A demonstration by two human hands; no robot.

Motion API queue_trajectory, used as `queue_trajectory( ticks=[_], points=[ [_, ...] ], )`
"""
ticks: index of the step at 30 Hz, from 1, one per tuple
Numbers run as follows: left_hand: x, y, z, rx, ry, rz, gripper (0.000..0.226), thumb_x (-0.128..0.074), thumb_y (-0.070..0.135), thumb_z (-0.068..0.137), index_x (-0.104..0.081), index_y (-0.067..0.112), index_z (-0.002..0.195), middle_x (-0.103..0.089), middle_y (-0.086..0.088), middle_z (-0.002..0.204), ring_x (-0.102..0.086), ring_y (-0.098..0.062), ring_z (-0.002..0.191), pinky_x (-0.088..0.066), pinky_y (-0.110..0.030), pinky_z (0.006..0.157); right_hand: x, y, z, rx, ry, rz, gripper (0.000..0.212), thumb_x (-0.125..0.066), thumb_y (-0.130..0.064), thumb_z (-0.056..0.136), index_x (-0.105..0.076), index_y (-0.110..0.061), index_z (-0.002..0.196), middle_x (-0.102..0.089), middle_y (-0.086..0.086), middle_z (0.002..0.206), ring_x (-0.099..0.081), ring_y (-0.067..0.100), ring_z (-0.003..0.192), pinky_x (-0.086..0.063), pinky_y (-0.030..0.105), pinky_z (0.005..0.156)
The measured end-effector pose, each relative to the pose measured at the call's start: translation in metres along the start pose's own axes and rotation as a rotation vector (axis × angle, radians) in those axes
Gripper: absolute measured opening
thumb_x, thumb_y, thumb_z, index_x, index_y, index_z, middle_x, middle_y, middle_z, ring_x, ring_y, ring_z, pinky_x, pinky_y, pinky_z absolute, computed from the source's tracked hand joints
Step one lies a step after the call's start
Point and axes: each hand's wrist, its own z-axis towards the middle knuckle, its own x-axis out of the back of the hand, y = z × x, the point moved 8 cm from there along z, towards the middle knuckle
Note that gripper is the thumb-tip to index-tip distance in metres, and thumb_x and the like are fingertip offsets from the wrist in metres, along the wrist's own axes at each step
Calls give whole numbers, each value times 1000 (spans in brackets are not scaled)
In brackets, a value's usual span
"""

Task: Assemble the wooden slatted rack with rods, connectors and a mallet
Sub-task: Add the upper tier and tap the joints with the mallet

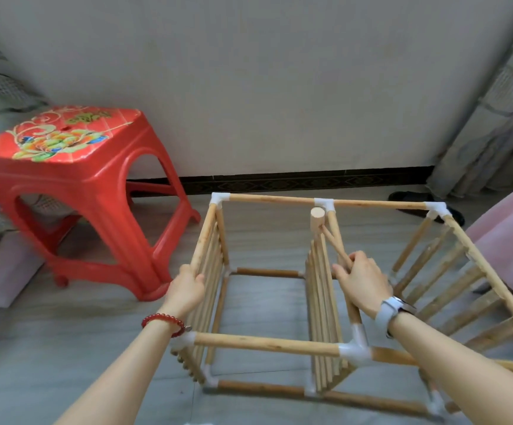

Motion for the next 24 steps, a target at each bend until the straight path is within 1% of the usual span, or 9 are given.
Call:
queue_trajectory(
  ticks=[3, 6, 8, 11, 14, 17, 19, 21, 24],
  points=[
    [4, 2, 4, -10, 74, 47, 28, -39, 27, 99, -50, 2, 107, -61, -19, 104, -55, -38, 103, -47, -43, 85, -17, 3, 1, -45, -91, -42, 23, -45, -33, 97, -52, -12, 101, -58, 3, 82, -55, 18, 68, -33, 27, 47],
    [17, 14, 11, -31, 115, 88, 26, -41, 29, 98, -51, 6, 103, -62, -15, 104, -58, -36, 100, -47, -40, 81, -19, 0, 2, -69, -84, 9, 23, -42, -29, 98, -53, -10, 104, -59, 4, 81, -55, 18, 67, -36, 27, 49],
    [37, 37, 20, -83, 152, 124, 25, -42, 30, 98, -51, 7, 103, -61, -14, 106, -58, -36, 101, -44, -37, 77, -12, -5, 7, -87, -70, 68, 24, -41, -29, 98, -52, -9, 105, -61, 7, 86, -59, 21, 72, -44, 30, 56],
    [79, 84, 27, -165, 202, 191, 22, -41, 31, 98, -50, 11, 100, -60, -12, 106, -57, -36, 102, -39, -35, 75, 5, -16, 16, -107, -39, 160, 28, -42, -29, 98, -53, -6, 109, -62, 13, 97, -61, 30, 89, -51, 41, 77],
    [124, 133, 21, -246, 264, 273, 19, -43, 32, 98, -47, 13, 96, -61, -11, 104, -58, -33, 96, -39, -35, 73, 16, -29, 19, -121, -32, 338, 29, -42, -27, 99, -53, -4, 114, -62, 14, 102, -60, 29, 93, -50, 39, 80],
    [171, 189, 3, -316, 358, 368, 23, -46, 31, 96, -52, 11, 106, -62, -12, 107, -58, -33, 99, -39, -34, 73, 36, -45, 22, -112, -30, 452, 29, -42, -24, 99, -51, -2, 114, -62, 16, 104, -61, 29, 94, -51, 42, 83],
    [193, 225, -14, -364, 424, 420, 23, -45, 29, 97, -53, 12, 109, -62, -11, 109, -59, -34, 103, -38, -33, 72, 51, -51, 23, -99, -46, 474, 24, -43, -22, 98, -51, -2, 109, -64, 16, 101, -63, 29, 95, -51, 45, 87],
    [204, 257, -33, -416, 469, 471, 19, -46, 28, 96, -52, 14, 106, -62, -9, 108, -59, -32, 102, -37, -32, 70, 60, -51, 19, -82, -75, 471, 15, -45, -21, 97, -50, -6, 97, -64, 14, 97, -63, 28, 93, -53, 43, 85],
    [202, 297, -61, -525, 520, 572, 17, -48, 29, 96, -47, 14, 105, -61, -7, 110, -59, -31, 101, -36, -33, 69, 62, -39, 11, -97, -97, 479, 20, -46, -21, 96, -44, -13, 78, -56, 8, 83, -58, 24, 79, -50, 35, 67]
  ],
)
